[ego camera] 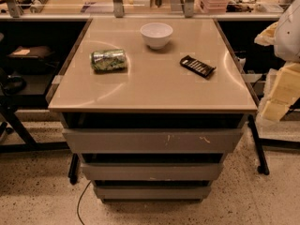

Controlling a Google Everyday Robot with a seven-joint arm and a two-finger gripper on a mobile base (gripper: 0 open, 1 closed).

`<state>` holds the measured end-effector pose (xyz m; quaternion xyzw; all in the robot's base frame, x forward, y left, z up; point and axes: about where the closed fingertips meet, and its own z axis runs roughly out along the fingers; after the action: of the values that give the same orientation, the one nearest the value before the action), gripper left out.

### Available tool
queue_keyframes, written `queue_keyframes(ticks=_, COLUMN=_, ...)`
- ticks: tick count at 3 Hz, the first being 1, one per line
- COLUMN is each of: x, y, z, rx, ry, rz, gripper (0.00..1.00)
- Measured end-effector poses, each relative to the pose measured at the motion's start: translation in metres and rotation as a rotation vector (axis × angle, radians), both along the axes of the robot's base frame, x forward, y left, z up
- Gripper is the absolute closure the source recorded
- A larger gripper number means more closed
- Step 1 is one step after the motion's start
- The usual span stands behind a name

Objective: Open top drawer

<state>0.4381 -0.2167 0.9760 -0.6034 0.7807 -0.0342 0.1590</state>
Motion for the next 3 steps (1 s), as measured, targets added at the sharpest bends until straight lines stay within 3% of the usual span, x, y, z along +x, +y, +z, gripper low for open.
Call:
queue_keyframes(ticks=1, x=-0.003, y=-0.004, z=-0.028, rx=0.032, ry=0.011, rz=0.025, gripper=0.00)
queue_keyframes(ticks=3, x=-0.005, y=0.000, z=-0.048, rx=0.057, ry=0.027, rz=0.045, gripper=0.00)
